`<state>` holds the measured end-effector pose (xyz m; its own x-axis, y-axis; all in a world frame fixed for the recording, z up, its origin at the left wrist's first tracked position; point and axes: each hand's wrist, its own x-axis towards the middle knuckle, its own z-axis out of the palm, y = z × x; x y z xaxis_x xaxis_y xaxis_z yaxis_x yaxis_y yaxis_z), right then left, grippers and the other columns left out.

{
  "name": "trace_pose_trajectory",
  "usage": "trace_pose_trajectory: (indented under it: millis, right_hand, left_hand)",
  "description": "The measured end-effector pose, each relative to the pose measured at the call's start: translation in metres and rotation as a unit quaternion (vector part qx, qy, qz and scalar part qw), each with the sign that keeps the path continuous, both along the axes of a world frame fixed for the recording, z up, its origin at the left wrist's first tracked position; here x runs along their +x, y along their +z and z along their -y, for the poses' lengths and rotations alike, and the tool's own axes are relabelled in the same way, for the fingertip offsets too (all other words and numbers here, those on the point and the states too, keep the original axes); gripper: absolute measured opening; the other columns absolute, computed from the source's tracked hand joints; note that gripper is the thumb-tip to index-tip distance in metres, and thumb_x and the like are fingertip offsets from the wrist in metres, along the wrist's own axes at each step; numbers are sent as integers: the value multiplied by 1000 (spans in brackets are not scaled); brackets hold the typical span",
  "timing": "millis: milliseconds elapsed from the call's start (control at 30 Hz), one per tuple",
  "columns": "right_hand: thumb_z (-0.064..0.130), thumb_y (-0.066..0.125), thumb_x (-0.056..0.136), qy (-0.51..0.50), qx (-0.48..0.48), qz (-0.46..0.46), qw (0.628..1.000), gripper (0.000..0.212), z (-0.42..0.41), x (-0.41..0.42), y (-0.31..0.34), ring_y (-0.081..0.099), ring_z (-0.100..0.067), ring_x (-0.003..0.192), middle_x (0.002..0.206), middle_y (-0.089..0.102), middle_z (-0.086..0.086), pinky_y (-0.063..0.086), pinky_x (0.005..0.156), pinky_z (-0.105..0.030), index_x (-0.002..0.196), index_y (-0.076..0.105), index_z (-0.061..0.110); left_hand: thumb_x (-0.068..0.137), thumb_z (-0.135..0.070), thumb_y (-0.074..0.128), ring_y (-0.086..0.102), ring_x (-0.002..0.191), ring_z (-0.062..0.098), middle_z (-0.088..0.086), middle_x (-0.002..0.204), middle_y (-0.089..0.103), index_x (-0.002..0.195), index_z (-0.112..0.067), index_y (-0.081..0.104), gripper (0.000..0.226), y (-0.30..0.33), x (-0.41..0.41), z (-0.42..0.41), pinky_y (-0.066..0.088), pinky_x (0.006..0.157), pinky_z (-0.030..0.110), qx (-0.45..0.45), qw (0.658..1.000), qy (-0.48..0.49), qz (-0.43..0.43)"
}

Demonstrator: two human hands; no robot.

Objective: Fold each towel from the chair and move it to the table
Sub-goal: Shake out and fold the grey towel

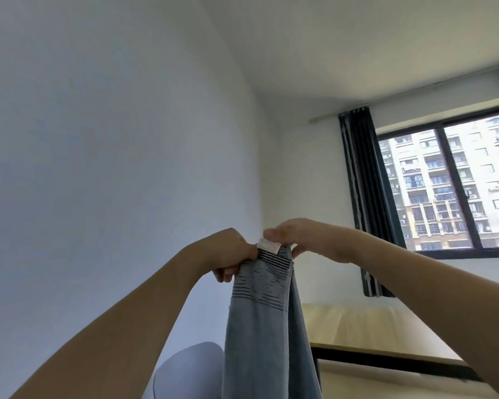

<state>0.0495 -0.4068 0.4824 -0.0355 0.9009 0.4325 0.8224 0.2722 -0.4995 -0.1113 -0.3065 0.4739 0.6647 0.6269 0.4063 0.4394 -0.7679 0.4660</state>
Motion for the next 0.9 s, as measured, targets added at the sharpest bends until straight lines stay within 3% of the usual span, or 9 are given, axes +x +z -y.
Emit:
trace_pose_trajectory:
  millis: [100,233,300,467,533,600,700,800,900]
  right_hand:
    - [51,69,80,-37,21,67,997,50,11,-8,0,58,-11,84,93,63,9,48,74,-23,115,62,16]
    - [42,78,74,-66,77,81,991,64,22,-3,-6,50,-9,107,122,44,2,45,90,-22,127,52,18]
    - [40,80,72,-55,121,97,986,60,22,-2,-9,46,-6,110,123,39,8,42,92,-19,123,51,23]
    - [33,79,75,-22,161,105,981,38,21,-7,-13,47,-1,99,110,42,12,42,85,-17,103,54,28]
    - [29,75,80,-11,157,113,981,26,22,-11,-14,48,3,89,101,45,14,39,78,-12,99,58,25]
    - [25,67,87,-18,173,122,977,12,23,-12,-13,49,1,83,94,50,11,41,78,-16,95,63,18]
    - [32,57,94,-35,132,75,988,20,35,-9,-8,56,-3,81,87,62,8,46,79,-22,91,69,16]
    - [40,50,96,-76,80,96,989,37,47,-4,-5,41,2,46,58,47,8,36,50,-13,75,58,12]
    - [41,48,97,-96,78,120,985,37,49,-1,-4,38,-4,52,61,42,7,34,55,-20,71,50,13]
  left_hand:
    - [82,-22,52,46,38,18,4,38,42,60,-7,50,27,12,-7,14,45,49,24,-3,1000,14,-8]
    - [84,-21,51,42,35,17,4,37,39,55,-10,47,31,18,-19,26,40,47,23,-20,999,-13,32]
    - [85,-20,50,41,34,17,4,37,38,53,-10,48,34,19,-24,30,39,47,23,-25,998,-32,39]
    - [91,-18,47,41,36,17,6,38,39,54,-10,51,38,19,-29,40,41,50,25,-36,995,-79,38]
    - [95,-21,46,43,37,17,6,39,41,60,-7,53,38,20,-28,43,42,50,25,-34,995,-87,33]
    - [96,-24,46,44,38,17,5,40,42,69,-4,54,34,20,-27,43,43,51,25,-28,995,-88,24]
    - [95,-33,49,47,40,17,5,44,45,74,-6,54,35,20,-28,40,45,51,26,-2,998,-66,-13]
    - [96,-40,48,51,43,16,5,48,51,77,-10,59,37,16,-24,37,49,53,27,45,997,-39,-52]
    - [97,-42,47,52,43,14,4,50,53,77,-12,60,38,13,-12,39,49,51,26,86,995,-34,-25]
